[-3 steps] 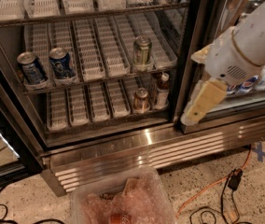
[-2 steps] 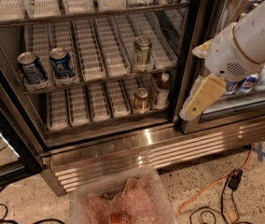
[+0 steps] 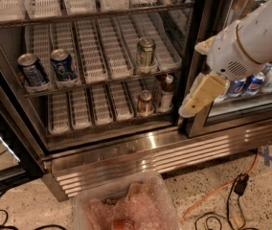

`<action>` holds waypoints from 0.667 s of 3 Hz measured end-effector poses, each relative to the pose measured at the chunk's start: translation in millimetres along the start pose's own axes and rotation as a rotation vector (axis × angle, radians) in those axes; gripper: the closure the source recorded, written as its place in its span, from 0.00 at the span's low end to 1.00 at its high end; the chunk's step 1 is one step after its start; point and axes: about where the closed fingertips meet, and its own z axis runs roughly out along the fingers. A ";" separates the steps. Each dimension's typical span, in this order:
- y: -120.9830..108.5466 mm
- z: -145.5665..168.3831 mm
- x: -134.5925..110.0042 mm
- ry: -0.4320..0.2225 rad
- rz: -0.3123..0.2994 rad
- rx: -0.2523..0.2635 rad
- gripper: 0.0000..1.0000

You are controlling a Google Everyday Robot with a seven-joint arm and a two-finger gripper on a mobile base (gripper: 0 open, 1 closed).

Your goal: Pick pepsi can from middle shelf of fridge

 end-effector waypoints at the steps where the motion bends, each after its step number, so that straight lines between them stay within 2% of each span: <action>1: -18.1 45.3 -34.1 -0.117 0.039 0.015 0.00; 2: -40.0 90.3 -85.1 -0.274 0.064 0.032 0.00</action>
Offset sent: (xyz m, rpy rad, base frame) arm 0.1405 0.1572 -0.0143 0.4564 -0.1569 0.0222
